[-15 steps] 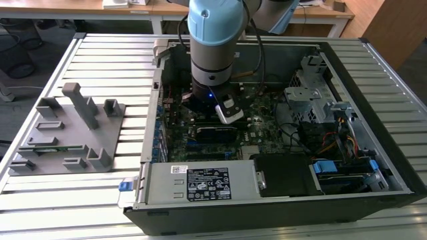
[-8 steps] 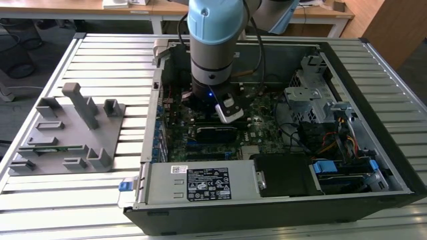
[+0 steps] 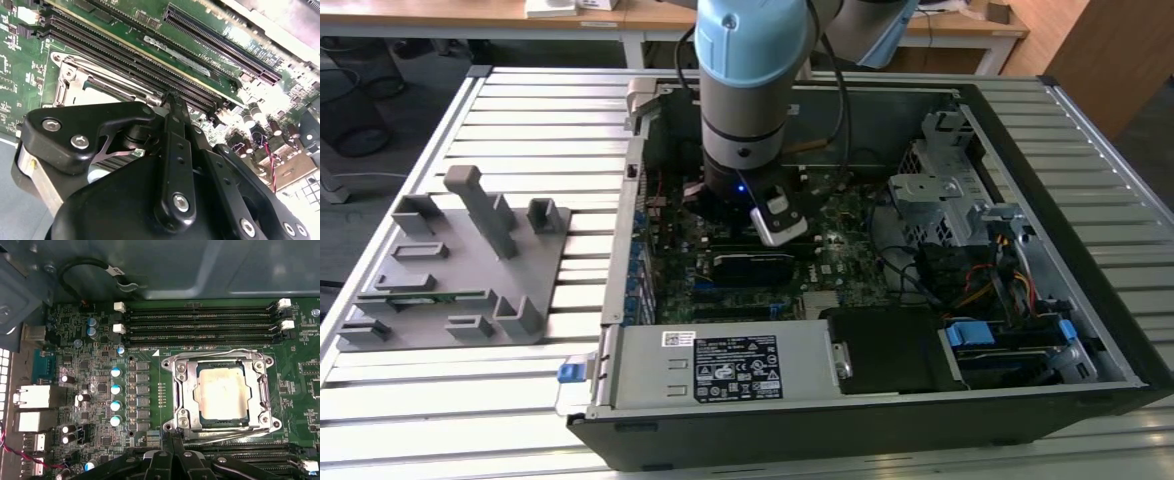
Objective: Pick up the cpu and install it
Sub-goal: 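Install the second cpu locking lever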
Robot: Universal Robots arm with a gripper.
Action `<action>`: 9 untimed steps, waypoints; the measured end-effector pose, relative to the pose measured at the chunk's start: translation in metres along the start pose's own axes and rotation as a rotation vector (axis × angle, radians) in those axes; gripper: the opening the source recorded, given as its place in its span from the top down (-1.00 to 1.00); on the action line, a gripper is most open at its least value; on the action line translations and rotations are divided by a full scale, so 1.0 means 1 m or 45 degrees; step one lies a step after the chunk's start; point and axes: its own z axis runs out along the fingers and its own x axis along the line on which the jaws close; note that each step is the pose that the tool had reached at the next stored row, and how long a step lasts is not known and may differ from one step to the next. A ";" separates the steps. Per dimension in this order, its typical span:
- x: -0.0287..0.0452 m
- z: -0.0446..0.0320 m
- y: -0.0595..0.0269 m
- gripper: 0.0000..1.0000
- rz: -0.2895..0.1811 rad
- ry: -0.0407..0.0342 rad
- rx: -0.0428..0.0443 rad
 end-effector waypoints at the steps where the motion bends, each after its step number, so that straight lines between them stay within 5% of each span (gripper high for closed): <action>1: -0.0001 -0.0001 -0.0006 0.79 0.000 -0.0001 0.000; 9: -0.0003 -0.0013 -0.0067 0.79 0.000 0.0001 0.000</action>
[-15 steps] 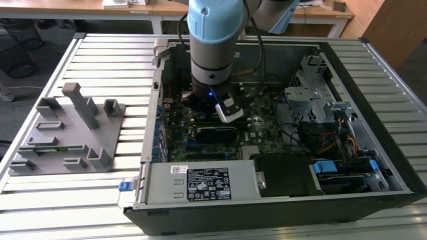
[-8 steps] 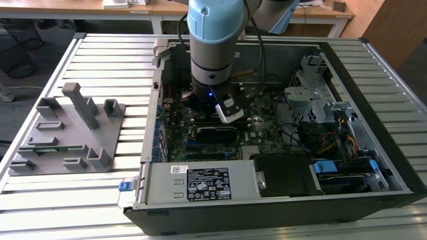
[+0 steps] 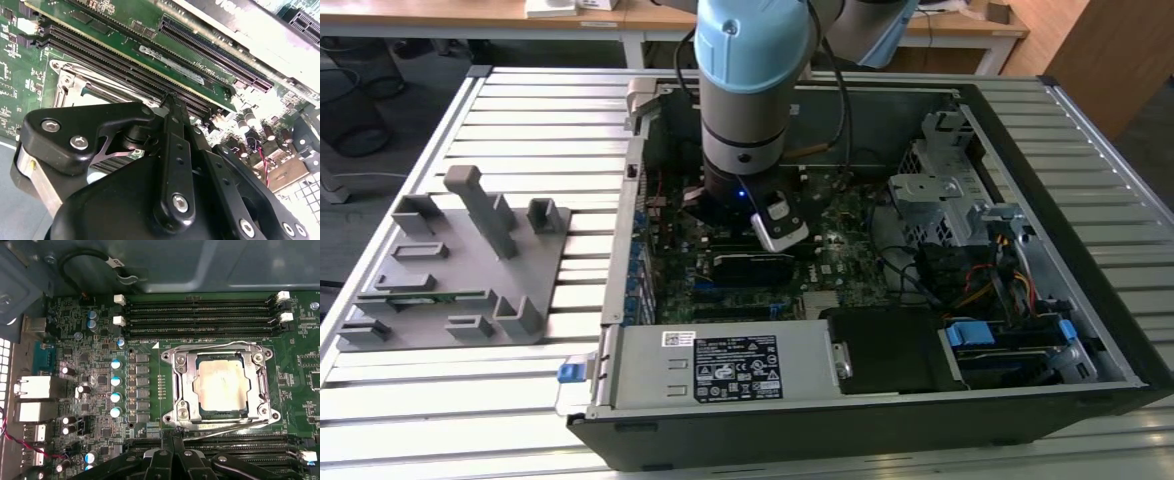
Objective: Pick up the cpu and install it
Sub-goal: 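Install the second cpu locking lever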
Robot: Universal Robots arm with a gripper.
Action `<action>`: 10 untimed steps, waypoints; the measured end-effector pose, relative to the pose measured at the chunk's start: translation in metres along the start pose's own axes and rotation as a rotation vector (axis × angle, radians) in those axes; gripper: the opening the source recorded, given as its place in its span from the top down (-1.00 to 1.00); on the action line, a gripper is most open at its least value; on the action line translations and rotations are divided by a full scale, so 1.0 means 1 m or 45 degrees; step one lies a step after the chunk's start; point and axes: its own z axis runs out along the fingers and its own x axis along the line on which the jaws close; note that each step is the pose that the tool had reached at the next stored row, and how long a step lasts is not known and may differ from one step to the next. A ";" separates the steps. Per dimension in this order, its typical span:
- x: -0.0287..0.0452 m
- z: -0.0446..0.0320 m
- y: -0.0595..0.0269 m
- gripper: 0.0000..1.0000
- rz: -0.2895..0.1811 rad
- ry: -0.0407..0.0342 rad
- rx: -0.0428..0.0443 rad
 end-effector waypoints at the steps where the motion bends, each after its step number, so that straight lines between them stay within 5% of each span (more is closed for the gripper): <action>1: 0.0000 0.0000 -0.0001 0.79 0.000 0.0000 0.000; 10: -0.0001 0.0014 -0.0005 0.79 0.000 0.0006 -0.010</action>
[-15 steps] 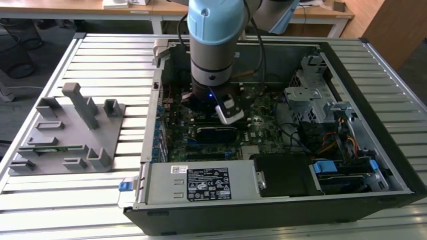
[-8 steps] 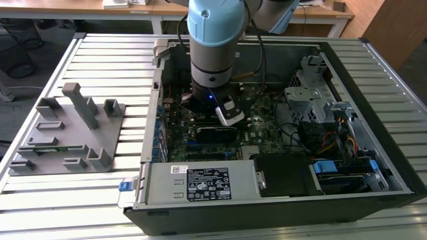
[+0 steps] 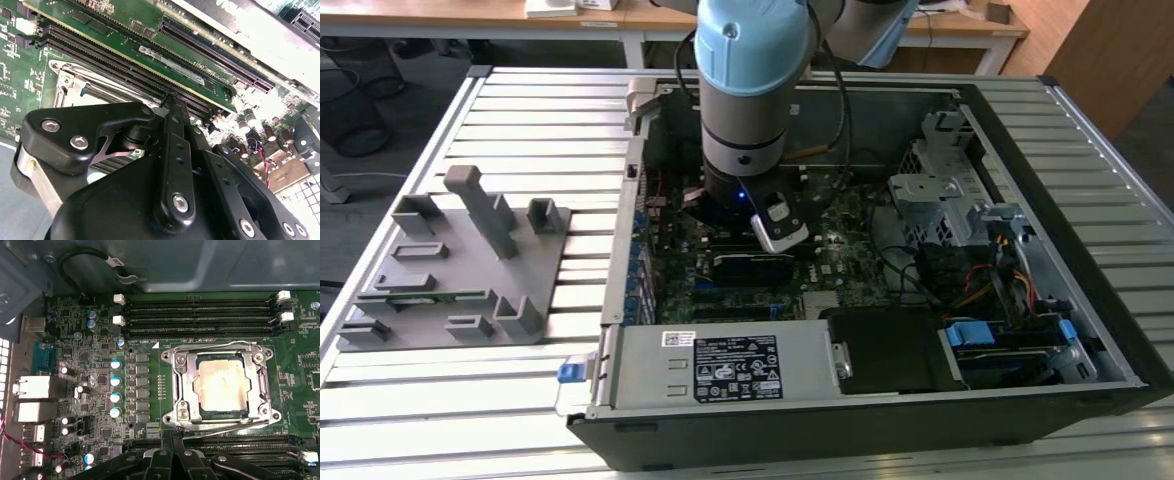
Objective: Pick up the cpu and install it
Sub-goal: 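Install the second cpu locking lever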
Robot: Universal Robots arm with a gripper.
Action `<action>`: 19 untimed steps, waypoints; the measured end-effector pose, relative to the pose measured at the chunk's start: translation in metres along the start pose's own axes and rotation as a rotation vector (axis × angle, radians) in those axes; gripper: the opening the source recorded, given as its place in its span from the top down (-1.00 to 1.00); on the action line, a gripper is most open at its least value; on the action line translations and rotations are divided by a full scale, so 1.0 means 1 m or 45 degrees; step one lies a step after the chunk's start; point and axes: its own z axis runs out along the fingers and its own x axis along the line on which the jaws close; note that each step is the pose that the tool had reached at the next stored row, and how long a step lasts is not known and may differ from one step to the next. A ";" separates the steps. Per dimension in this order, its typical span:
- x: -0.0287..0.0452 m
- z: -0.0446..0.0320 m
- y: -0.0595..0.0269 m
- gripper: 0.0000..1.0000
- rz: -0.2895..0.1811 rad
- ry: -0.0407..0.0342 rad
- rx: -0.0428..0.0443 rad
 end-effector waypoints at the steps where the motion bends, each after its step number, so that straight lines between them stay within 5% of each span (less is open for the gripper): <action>1: 0.0000 0.0001 0.0000 0.79 0.000 0.0003 -0.006; 4: 0.0001 0.0002 0.0001 0.79 0.000 0.0006 -0.016; 14: 0.0003 0.0024 0.0003 0.79 0.000 0.0008 -0.019; 19: 0.0024 0.0039 -0.0001 0.79 0.000 0.0015 -0.030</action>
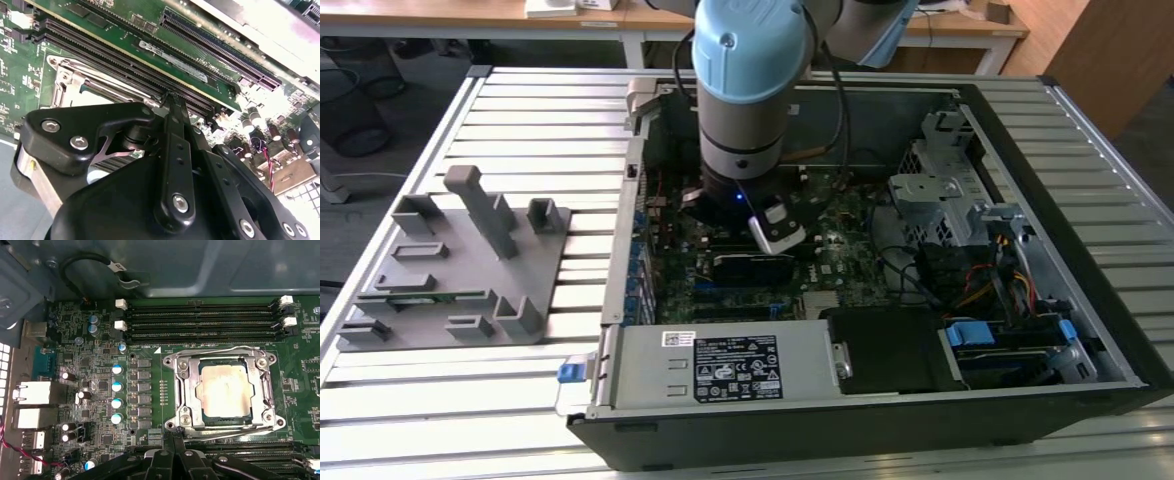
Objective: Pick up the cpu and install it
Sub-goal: 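Install the second cpu locking lever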
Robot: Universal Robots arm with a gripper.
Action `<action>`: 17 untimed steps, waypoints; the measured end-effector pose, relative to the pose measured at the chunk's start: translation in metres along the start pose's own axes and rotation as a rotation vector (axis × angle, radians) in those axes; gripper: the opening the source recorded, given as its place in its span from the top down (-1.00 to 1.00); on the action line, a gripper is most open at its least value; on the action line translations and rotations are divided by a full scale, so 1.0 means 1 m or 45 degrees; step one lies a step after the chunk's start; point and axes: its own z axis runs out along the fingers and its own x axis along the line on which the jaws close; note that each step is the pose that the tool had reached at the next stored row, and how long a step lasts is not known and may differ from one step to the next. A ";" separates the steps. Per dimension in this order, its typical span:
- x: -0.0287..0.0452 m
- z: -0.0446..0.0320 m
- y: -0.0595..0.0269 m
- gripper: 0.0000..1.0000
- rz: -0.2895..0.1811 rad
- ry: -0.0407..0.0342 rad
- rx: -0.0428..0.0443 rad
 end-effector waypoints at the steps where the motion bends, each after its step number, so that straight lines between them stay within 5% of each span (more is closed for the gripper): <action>1: 0.0006 0.0004 -0.0001 0.79 0.000 0.0003 -0.004; 8: 0.0008 0.0019 0.0001 0.79 -0.003 0.0014 -0.023; 17: 0.0008 -0.0063 0.0016 0.79 -0.003 0.0014 -0.023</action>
